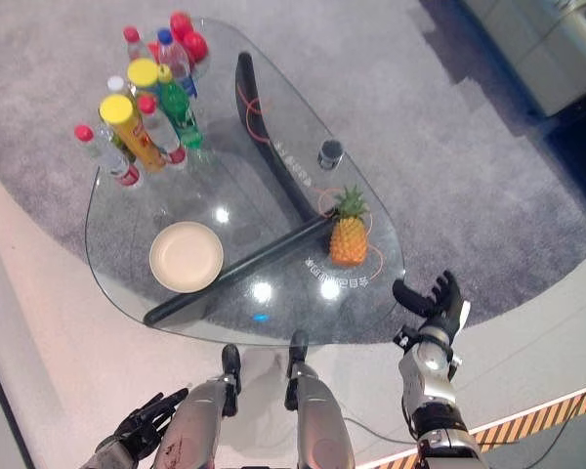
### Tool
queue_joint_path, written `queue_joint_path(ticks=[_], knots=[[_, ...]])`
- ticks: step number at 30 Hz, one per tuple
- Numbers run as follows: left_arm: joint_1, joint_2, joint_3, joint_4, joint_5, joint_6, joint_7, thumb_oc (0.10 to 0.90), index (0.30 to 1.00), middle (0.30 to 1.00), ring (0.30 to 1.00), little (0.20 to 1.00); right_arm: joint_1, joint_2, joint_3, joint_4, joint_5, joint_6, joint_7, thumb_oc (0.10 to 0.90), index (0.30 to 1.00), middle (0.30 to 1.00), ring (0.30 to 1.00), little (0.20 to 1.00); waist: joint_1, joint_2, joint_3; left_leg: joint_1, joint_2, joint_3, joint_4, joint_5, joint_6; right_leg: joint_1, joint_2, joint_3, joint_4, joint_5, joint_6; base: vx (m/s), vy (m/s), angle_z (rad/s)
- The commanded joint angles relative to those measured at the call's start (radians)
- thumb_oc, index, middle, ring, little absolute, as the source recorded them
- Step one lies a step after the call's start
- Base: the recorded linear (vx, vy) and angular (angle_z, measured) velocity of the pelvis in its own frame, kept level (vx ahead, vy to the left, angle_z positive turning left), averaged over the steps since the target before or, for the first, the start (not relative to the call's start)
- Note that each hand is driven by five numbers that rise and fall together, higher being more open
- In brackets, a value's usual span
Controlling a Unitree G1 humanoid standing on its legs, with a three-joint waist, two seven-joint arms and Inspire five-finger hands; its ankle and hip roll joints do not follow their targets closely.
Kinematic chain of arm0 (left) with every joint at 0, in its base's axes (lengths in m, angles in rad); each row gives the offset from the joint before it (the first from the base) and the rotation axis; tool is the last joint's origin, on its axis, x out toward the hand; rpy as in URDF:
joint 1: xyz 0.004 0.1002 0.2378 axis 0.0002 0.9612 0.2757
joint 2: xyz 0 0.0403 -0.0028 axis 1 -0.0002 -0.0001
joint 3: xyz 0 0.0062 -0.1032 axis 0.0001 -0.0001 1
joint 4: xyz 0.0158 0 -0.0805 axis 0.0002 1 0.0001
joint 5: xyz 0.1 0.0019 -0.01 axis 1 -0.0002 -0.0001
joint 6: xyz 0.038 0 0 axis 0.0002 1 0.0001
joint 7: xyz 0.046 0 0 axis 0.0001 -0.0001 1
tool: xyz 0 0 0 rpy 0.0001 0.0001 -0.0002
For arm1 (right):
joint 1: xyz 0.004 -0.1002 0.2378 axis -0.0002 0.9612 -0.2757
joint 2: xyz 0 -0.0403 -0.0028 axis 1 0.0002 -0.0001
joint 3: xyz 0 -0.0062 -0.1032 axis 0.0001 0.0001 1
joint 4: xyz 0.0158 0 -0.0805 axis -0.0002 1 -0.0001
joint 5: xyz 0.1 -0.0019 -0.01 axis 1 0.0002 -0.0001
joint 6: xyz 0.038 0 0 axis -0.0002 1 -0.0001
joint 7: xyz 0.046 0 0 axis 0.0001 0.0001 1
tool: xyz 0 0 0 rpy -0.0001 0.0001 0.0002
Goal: Pick up the fruit to the plate
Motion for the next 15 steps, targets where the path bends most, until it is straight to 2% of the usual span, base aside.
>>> queue_joint_path(ticks=[1,4,8,15], knots=[[0.038,0.014,-0.047,-0.004,-0.045,-0.002,-0.012,0.8,0.9,0.9,0.9,0.9,-0.052,-0.105,-0.001,-0.199,-0.079,-0.081,-0.056,0.8,0.9,0.9,0.9,0.9,0.013,0.002,-0.011,-0.053,-0.038,-0.035,0.079,-0.02,-0.008,0.001,0.001,-0.039,0.132,-0.055,0.02,-0.01,0.057,0.01],[0.034,0.004,-0.065,-0.045,-0.074,0.004,0.005,0.8,0.9,0.9,0.9,0.9,-0.086,-0.101,0.001,-0.273,-0.092,-0.077,-0.062,0.8,0.9,0.9,0.9,0.9,0.015,0.005,0.011,-0.082,-0.042,-0.035,0.098,-0.026,-0.004,-0.027,0.001,-0.04,0.151,-0.059,0.017,0.0,0.043,0.01],[0.043,-0.004,-0.089,-0.106,-0.106,0.009,0.028,0.8,0.9,0.9,0.9,0.9,-0.143,-0.104,0.015,-0.336,-0.093,-0.064,-0.059,0.8,0.9,0.9,0.9,0.9,0.025,0.009,0.011,-0.128,-0.048,-0.033,0.104,-0.026,0.003,-0.072,-0.003,-0.048,0.158,-0.058,0.014,0.0,0.004,0.01],[0.052,-0.006,-0.122,-0.183,-0.141,0.027,0.058,0.8,0.9,0.9,0.9,0.9,-0.242,-0.12,0.054,-0.342,-0.114,-0.002,-0.118,0.8,0.9,0.9,0.9,0.9,0.047,0.02,0.011,-0.184,-0.054,-0.037,0.112,-0.022,0.012,-0.131,-0.007,-0.061,0.183,-0.061,0.011,0.01,0.03,0.05]])
